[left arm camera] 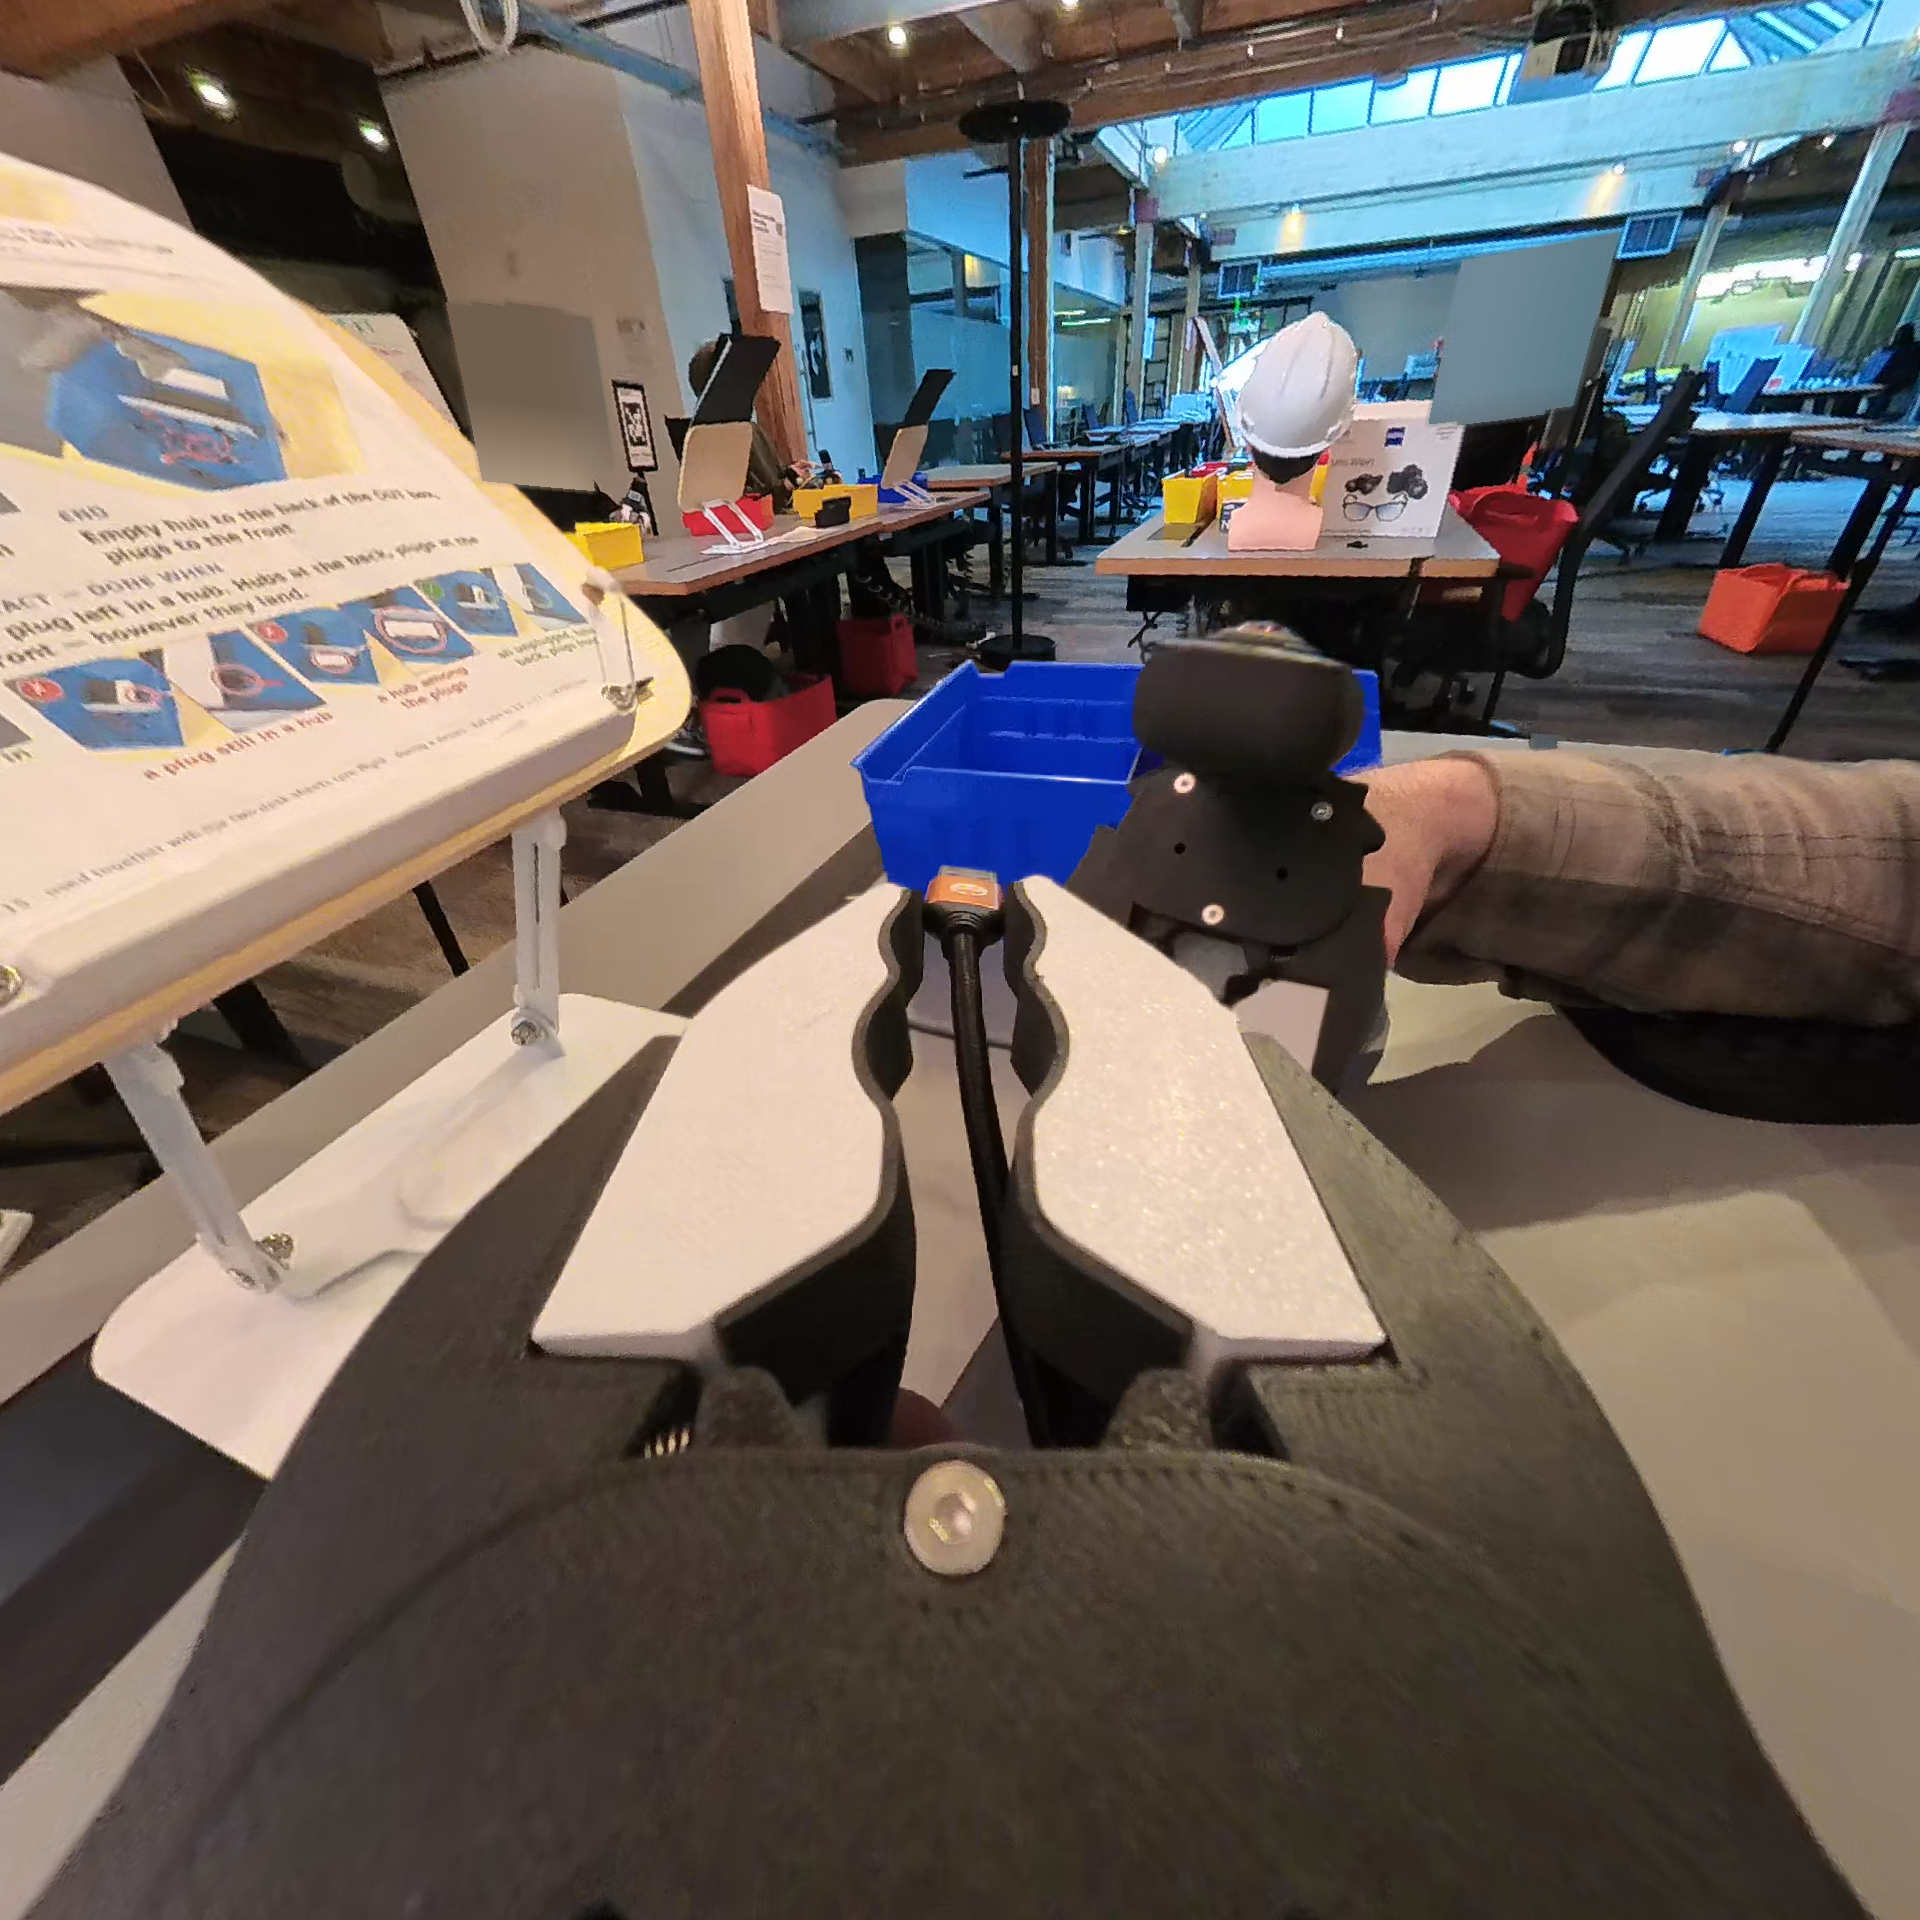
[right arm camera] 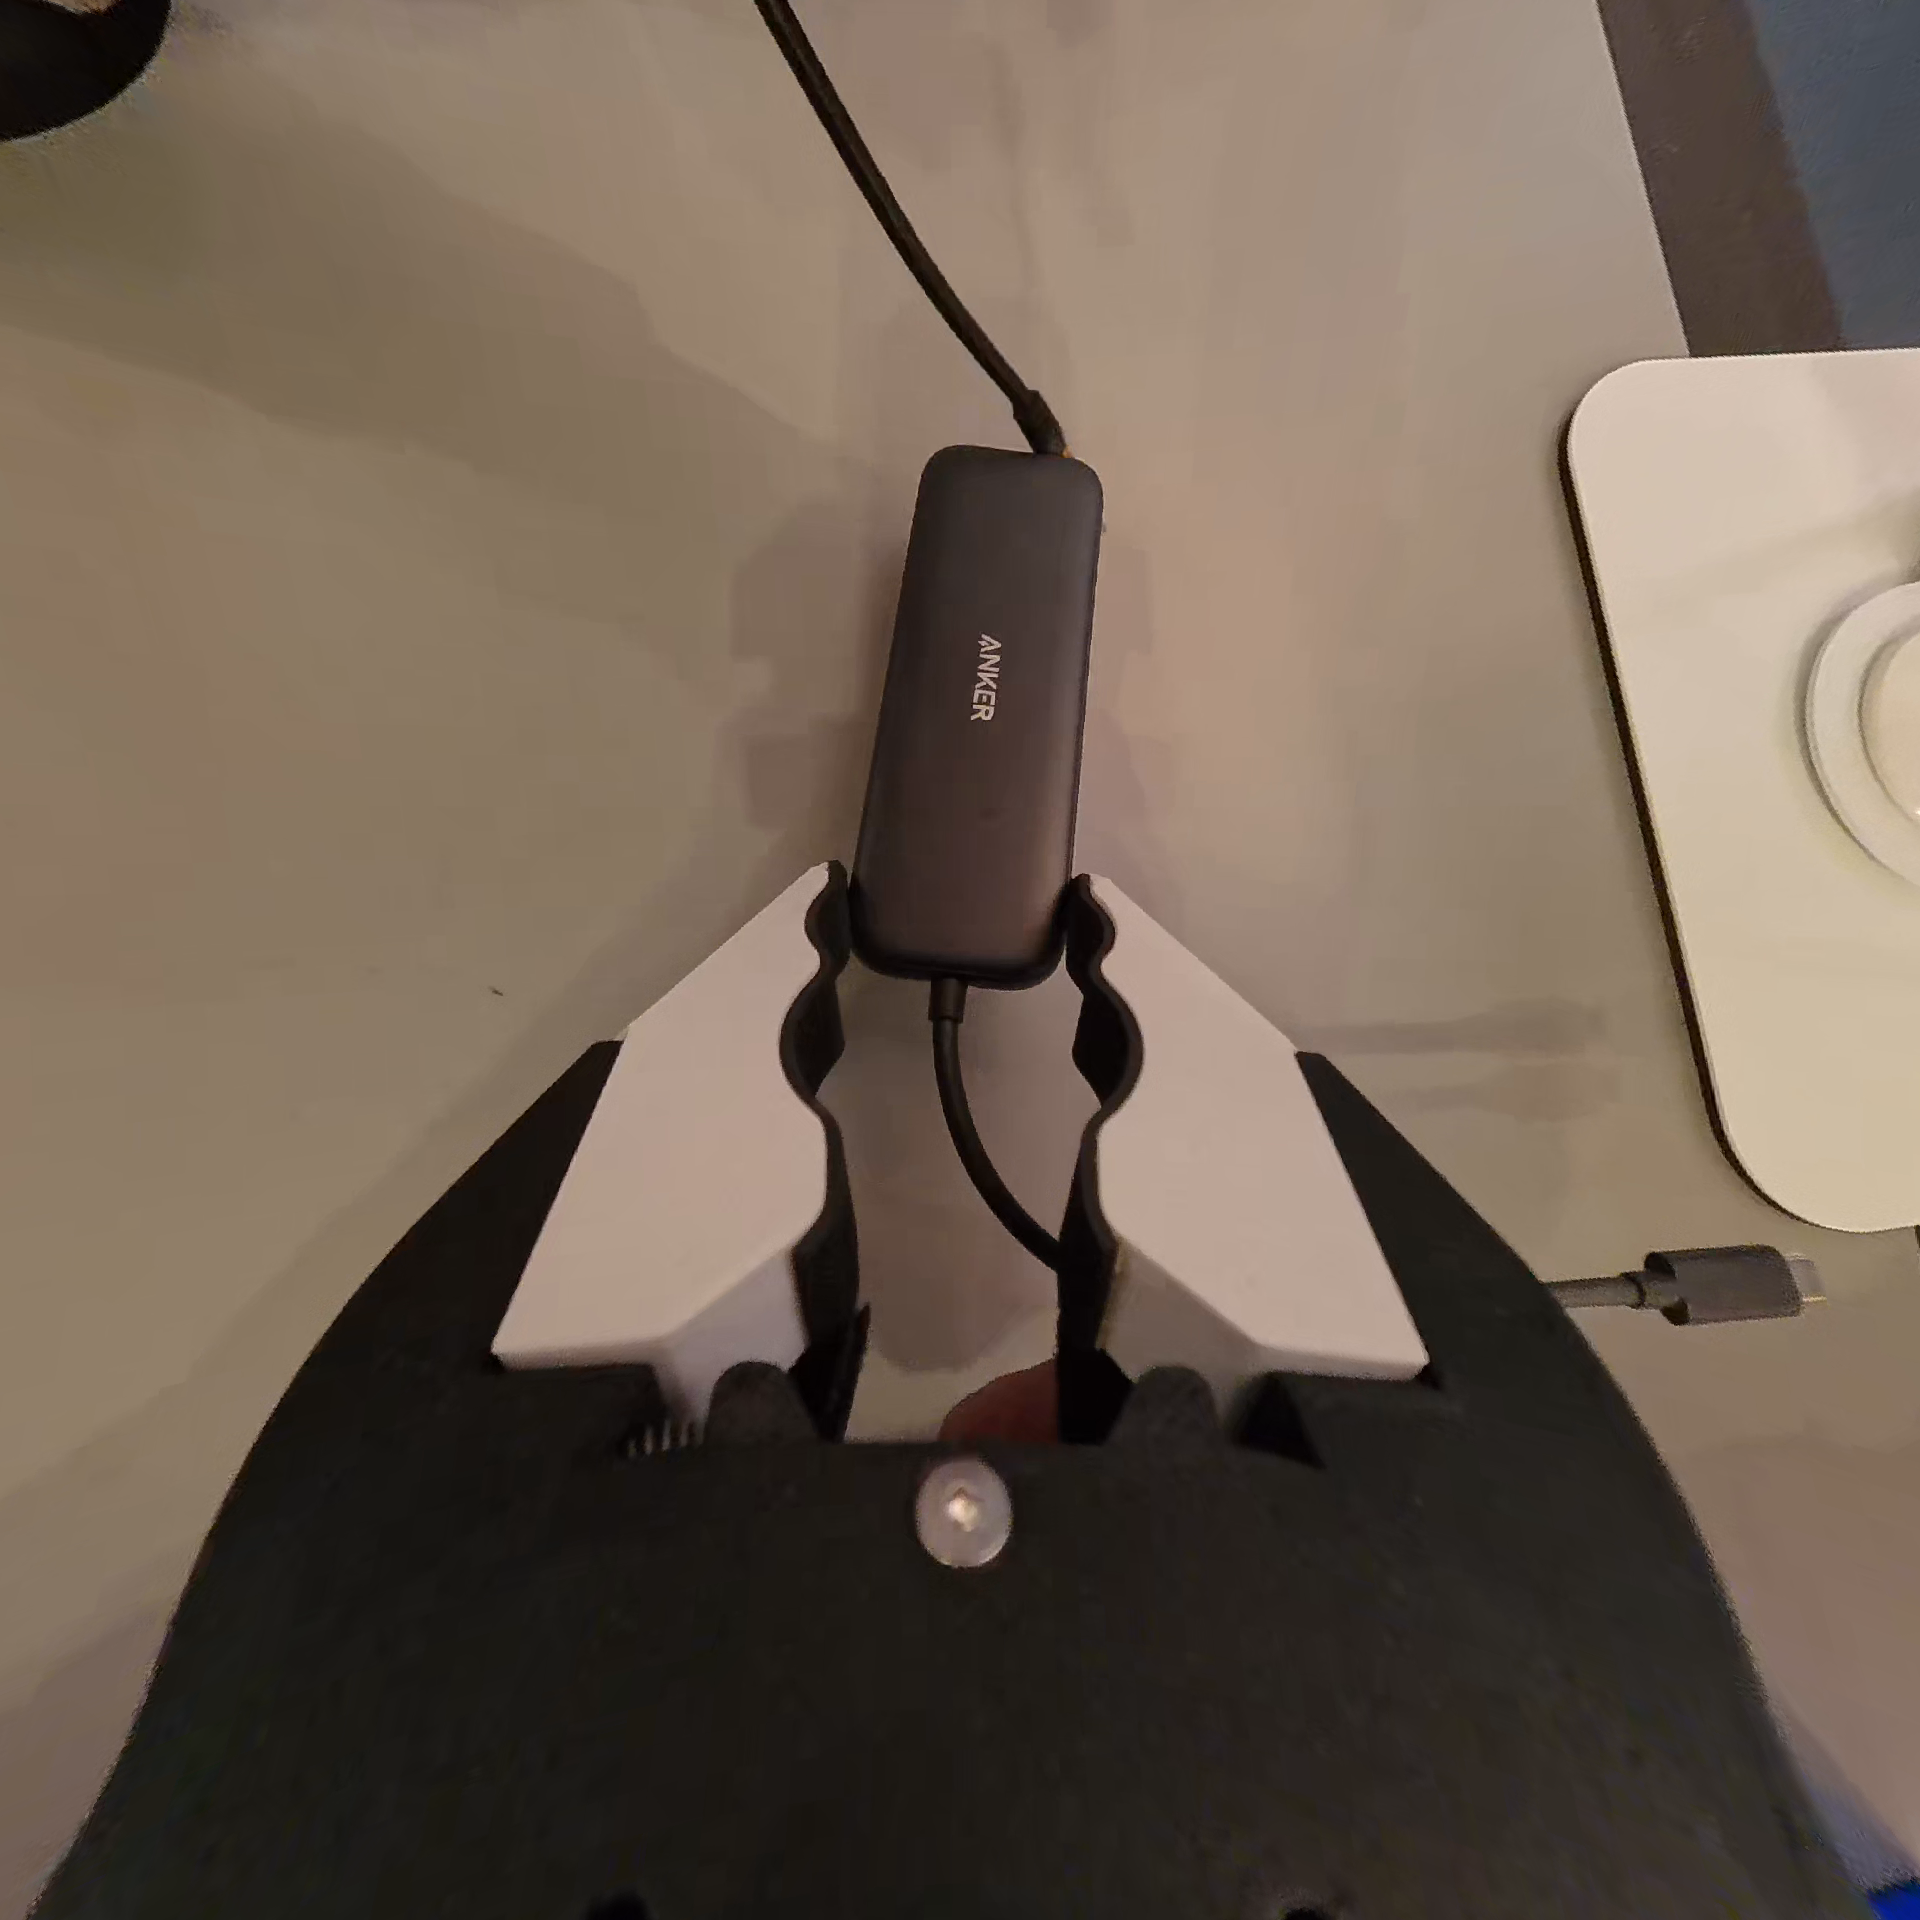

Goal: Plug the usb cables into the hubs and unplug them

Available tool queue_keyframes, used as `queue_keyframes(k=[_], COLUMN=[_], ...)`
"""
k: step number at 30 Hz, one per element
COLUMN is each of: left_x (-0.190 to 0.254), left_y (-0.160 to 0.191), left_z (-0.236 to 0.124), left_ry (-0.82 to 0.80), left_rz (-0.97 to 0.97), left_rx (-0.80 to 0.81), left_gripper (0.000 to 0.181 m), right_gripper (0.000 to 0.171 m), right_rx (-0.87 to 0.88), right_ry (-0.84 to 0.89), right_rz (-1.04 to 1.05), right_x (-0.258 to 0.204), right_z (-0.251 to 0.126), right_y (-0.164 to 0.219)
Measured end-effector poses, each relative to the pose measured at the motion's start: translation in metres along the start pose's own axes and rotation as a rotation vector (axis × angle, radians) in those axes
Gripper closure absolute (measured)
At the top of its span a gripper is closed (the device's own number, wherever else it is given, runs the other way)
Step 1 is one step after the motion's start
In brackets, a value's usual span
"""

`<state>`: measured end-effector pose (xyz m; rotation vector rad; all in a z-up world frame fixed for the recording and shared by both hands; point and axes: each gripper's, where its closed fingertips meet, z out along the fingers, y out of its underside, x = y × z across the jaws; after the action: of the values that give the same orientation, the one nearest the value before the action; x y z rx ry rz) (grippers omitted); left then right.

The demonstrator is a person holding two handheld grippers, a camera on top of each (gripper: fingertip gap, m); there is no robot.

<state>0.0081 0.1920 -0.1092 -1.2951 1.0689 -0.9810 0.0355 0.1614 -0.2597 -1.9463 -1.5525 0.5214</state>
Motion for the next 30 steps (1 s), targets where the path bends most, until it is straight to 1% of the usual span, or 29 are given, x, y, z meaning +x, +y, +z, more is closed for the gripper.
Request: queue_keyframes(k=[4,8,17,22,30], left_x=[-0.011,-0.018,-0.011,-0.012,-0.018], left_y=[0.009,0.022,0.049,0.046,0.043], left_z=[-0.003,-0.003,0.01,0.009,0.005], left_ry=[-0.022,-0.036,-0.024,-0.031,-0.045], left_rz=[-0.048,-0.065,-0.064,-0.063,-0.068], left_rx=[-0.005,-0.033,-0.098,-0.089,-0.071], left_gripper=[0.166,0.166,0.166,0.166,0.166], right_gripper=[0.131,0.131,0.131,0.131,0.129], right_rx=[0.006,-0.016,-0.013,-0.015,0.068], right_ry=[0.0,0.002,-0.001,0.002,0.013], right_rz=[0.003,-0.012,-0.021,-0.019,-0.008], right_x=[0.001,0.001,0.001,0.002,0.003], right_z=[-0.002,0.006,0.018,0.028,0.035], right_y=[0.0,0.006,0.011,0.019,0.013])
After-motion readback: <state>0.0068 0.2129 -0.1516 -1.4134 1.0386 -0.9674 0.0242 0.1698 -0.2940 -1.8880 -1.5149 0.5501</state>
